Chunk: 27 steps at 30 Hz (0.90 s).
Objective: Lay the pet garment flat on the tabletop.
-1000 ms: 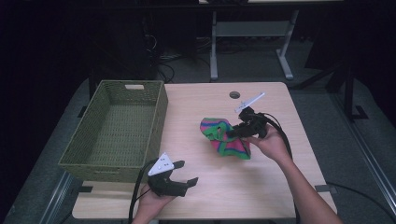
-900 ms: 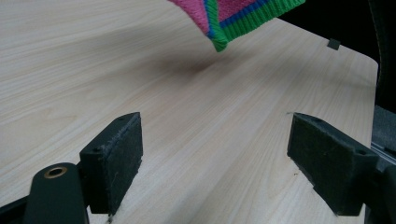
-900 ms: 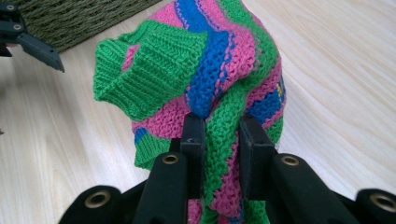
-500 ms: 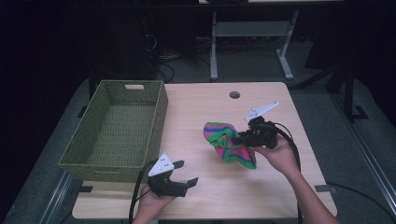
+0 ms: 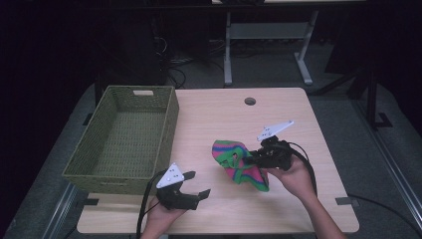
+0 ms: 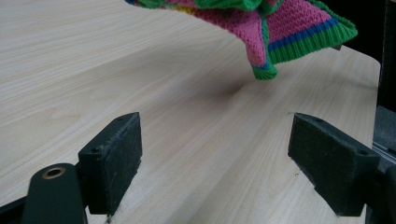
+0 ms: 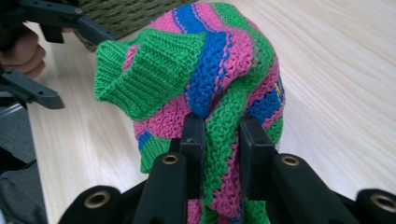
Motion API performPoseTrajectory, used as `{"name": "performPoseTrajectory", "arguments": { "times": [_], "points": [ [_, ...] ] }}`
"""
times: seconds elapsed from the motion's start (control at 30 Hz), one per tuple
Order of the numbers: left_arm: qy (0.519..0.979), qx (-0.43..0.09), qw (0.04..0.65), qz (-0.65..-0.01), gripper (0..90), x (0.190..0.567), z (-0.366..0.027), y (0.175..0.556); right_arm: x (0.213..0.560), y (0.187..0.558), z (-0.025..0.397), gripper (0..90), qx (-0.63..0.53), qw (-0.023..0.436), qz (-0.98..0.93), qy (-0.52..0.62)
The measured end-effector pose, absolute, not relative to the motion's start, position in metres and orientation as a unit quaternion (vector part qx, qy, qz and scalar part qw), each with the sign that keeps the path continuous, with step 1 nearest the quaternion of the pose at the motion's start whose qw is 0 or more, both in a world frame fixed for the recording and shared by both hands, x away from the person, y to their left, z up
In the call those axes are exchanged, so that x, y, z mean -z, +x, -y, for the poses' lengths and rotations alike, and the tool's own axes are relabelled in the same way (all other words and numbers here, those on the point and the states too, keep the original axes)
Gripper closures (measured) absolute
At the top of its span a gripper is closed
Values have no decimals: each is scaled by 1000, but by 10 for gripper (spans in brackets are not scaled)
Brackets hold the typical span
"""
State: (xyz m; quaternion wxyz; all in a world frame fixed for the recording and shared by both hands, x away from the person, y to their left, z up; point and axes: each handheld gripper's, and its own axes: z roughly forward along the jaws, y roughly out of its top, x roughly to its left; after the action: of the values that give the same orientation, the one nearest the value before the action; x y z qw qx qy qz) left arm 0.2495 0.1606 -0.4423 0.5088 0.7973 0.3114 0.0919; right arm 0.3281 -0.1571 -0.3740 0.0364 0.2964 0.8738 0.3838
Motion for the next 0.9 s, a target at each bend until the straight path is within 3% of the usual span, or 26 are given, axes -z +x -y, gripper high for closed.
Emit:
{"name": "performPoseTrajectory", "arguments": {
  "times": [0.9],
  "points": [
    [796, -89, 509, -316, 173, 443, -162, 250, 419, 318, 138, 736, -367, -6, -872, 323]
  ]
}}
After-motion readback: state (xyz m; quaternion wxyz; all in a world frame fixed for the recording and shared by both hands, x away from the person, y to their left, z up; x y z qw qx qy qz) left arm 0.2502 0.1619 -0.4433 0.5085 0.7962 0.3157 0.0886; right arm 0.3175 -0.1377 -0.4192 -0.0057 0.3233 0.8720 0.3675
